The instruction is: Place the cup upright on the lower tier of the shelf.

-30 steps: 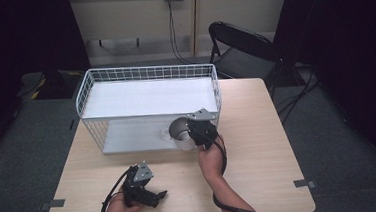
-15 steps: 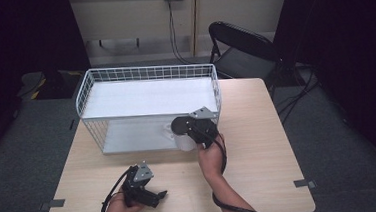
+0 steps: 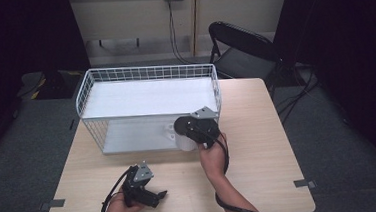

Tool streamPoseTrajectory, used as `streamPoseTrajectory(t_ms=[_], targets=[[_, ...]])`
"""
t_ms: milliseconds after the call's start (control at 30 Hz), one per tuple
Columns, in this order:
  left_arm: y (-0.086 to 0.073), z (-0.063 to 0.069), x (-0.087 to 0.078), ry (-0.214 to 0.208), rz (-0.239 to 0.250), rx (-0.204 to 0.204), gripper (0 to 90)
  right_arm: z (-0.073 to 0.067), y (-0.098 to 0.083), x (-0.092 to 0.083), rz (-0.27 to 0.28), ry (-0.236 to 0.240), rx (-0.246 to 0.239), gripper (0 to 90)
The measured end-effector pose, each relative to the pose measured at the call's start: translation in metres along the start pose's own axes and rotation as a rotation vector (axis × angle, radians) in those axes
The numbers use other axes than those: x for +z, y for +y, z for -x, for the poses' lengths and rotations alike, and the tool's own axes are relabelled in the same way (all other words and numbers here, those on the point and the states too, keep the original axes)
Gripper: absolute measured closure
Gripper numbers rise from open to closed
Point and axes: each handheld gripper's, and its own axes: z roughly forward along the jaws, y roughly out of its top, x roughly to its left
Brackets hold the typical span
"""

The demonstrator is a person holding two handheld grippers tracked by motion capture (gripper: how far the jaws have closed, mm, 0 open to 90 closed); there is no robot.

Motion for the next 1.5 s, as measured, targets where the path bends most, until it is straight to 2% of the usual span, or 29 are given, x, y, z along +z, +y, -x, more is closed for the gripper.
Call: streamPoseTrajectory(t_ms=[133,267,567,667,733,767,900,967,1267,1500], targets=[[0.000,0.000,0.000,0.001,0.001,-0.001,0.1,0.000,0.000,-0.002,0.003,0.008,-0.001,47.4],[0.000,0.000,0.000,0.001,-0.001,0.001,0.1,0.001,0.001,-0.007,0.012,0.015,-0.001,41.1],[0.000,0.000,0.000,0.001,-0.001,0.001,0.1,0.000,0.003,-0.022,0.033,0.072,-0.005,32.2],[0.000,0.000,0.000,0.001,0.000,-0.001,0.1,0.001,0.004,-0.029,0.028,0.108,0.007,26.2],[0.000,0.000,0.000,0.001,0.001,-0.001,0.1,0.001,0.004,-0.031,0.032,0.115,0.013,25.4],[0.000,0.000,0.000,0.001,0.001,-0.001,0.1,0.001,0.003,-0.035,0.032,0.137,0.016,22.7],[0.000,0.000,0.000,0.001,0.001,-0.002,0.1,-0.001,-0.001,-0.037,0.017,0.159,0.007,19.2],[0.000,0.000,0.000,0.001,0.001,-0.001,0.1,-0.004,-0.007,-0.039,0.016,0.158,-0.004,17.3],[0.000,0.000,0.000,0.000,0.001,-0.002,0.1,-0.005,-0.018,-0.039,0.006,0.163,0.006,15.4],[0.000,0.000,0.000,0.001,0.001,-0.001,0.1,-0.008,-0.026,-0.030,-0.016,0.154,0.011,15.5]])
